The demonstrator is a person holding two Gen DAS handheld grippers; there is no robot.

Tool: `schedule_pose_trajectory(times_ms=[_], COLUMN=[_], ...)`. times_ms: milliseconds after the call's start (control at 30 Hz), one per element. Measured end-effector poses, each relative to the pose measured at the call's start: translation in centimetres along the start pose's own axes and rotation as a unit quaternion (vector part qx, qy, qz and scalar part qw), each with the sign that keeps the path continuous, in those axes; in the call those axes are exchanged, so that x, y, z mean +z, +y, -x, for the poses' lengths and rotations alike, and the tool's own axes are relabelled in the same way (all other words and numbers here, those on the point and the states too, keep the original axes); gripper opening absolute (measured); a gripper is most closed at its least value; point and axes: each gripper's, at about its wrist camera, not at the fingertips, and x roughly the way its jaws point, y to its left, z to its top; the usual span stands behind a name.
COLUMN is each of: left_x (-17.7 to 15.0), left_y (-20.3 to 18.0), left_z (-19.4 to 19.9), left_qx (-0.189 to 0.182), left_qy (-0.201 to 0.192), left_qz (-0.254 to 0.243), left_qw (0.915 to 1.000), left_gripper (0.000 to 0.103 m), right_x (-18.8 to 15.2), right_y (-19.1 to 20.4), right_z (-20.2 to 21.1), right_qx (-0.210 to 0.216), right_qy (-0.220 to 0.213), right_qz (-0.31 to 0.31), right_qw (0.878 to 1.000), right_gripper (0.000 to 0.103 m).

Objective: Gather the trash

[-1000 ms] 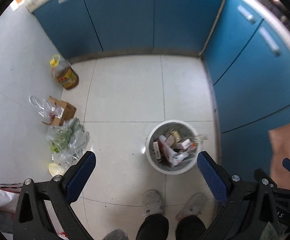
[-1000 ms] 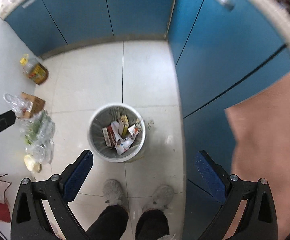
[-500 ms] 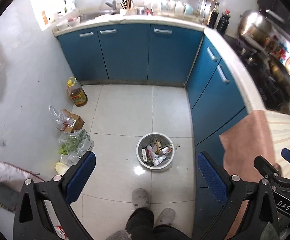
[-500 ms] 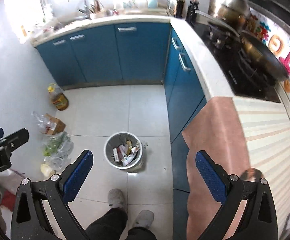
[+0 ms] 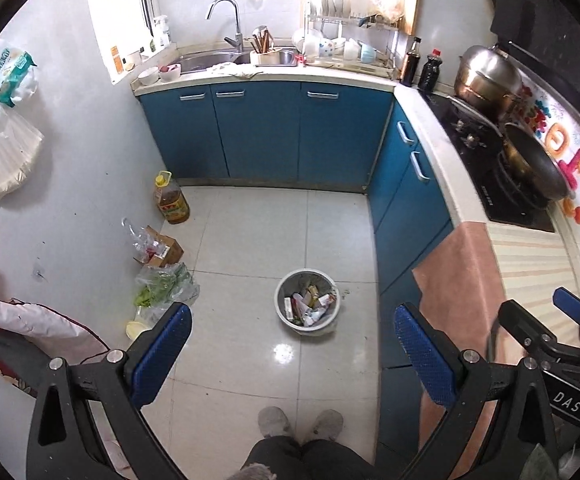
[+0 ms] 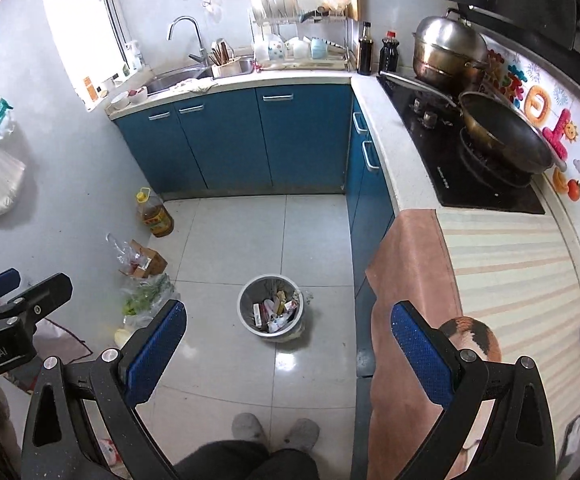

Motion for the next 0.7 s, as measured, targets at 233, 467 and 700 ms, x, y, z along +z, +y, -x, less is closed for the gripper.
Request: schedule_pose_trajectory(times_ms=[233,467,700], left_x=[0.4,0.1,-0.3], left_y=[0.4,2.0,2.9], left_z=[3.6,6.2,6.5], left_qx=[-0.040,-0.061,-0.067], left_qy=[0.006,0.004,0.011], left_qz=[-0.001,0.009,0.011], left_qw=[0.9992,0.9981,0.9977], left_gripper=[0.103,0.103,0.103], right_x=[0.8,1.3,1.0], right_y=[1.0,1.9,2.4], right_z=[4.5,7.5,7.6], right_qx=[0.025,0.052,0.066], right_qy=[-0.010,-0.007,0.019], right_qz=[-0.008,-0.010,-0.002], right_qw=[1.000,0.999,0.998], right_gripper=[0.103,0.103,0.103])
